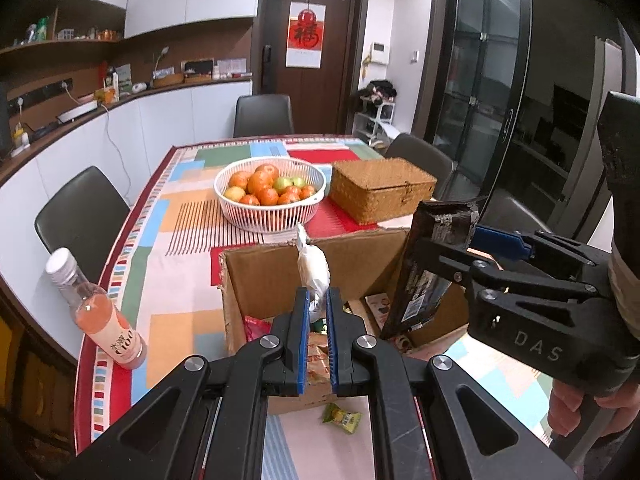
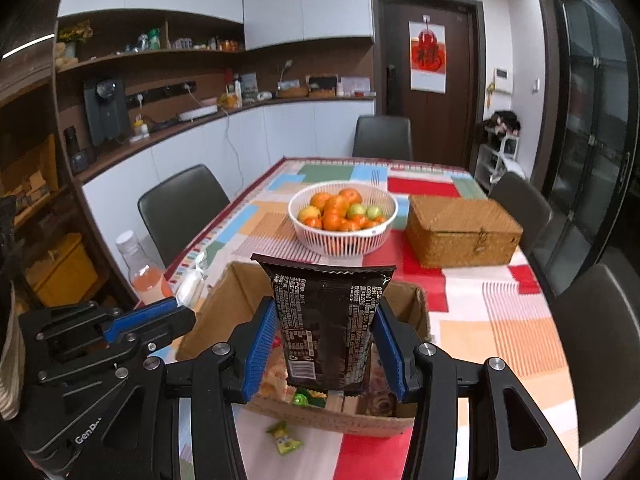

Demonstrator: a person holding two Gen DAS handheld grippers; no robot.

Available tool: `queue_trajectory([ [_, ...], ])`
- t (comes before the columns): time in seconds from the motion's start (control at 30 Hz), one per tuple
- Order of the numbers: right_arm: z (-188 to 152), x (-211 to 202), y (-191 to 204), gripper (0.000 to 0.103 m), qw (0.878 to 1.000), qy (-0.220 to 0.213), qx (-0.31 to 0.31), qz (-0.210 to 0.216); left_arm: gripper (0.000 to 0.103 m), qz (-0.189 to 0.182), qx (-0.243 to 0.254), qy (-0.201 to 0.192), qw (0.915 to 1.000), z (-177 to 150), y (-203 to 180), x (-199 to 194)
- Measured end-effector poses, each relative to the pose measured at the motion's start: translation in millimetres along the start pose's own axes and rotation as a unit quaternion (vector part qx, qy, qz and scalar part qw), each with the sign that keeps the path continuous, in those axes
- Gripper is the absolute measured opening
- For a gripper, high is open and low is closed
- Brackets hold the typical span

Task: Organize snacks
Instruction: 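Open both tools to drop the chocolate bar and white candy into the box, then move the right tool to the green candy packet and grasp it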

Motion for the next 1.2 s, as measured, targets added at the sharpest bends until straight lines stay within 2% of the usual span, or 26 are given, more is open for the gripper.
queue_trajectory([
  [0.07, -2.6, 12.5, -3.8, 0.049, 1.000, 0.015, 0.002, -0.001, 0.012, 0.008, 0.008, 0.013, 0.9999, 1.3, -2.1, 13.0],
  [0.13, -4.2, 24.8, -7.2, 0.050, 1.000, 0.030, -0.001, 0.005, 0.030, 0.032, 0.012, 0.024, 0.9992, 1.1, -1.9, 20.9],
  [0.17, -4.2, 29.4, -8.1, 0.054, 0.999, 0.035, -0.002, 0.003, 0.039, 0.037, 0.010, 0.022, 0.9990, -0.1, -0.9, 21.5],
  [0.23, -4.8, 32.7, -12.2, 0.062, 0.999, 0.038, -0.001, -0.008, 0.039, 0.043, 0.010, 0.018, 0.9989, -3.6, 1.5, 20.7],
  [0.5, -12.5, 16.8, -10.5, 0.062, 1.000, 0.021, -0.007, -0.018, 0.043, 0.065, -0.019, 0.006, 0.9977, -20.6, 20.5, -3.0],
  [0.6, -19.9, 7.0, -0.9, 0.062, 1.000, 0.015, -0.014, -0.011, 0.048, 0.074, -0.028, 0.001, 0.9968, -25.3, 26.3, -15.7],
  [0.73, -30.2, -2.4, 11.2, 0.062, 1.000, 0.011, -0.020, 0.002, 0.050, 0.095, -0.022, -0.010, 0.9952, -33.9, 30.3, -33.5],
  [0.9, -46.6, -10.7, 26.5, 0.062, 0.999, 0.014, -0.025, 0.018, 0.058, 0.110, -0.016, -0.022, 0.9936, -50.3, 33.6, -53.2],
  [1.03, -63.2, -12.5, 37.5, 0.062, 0.999, 0.027, -0.038, 0.026, 0.059, 0.113, -0.014, -0.014, 0.9934, -68.4, 35.0, -57.6],
  [1.2, -86.6, -6.2, 44.9, 0.062, 0.997, 0.056, -0.052, 0.028, 0.059, 0.112, -0.020, 0.019, 0.9934, -99.3, 36.6, -49.9],
])
Point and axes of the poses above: each gripper's, at about its wrist camera, not at the fingertips, and x roughly the way its jaws point, y to its left, z to its top, the point moved 4 cm from there along x, roughly the way its jaws point, and after that the axes turned 12 degrees about z, right-handed, at the moved point
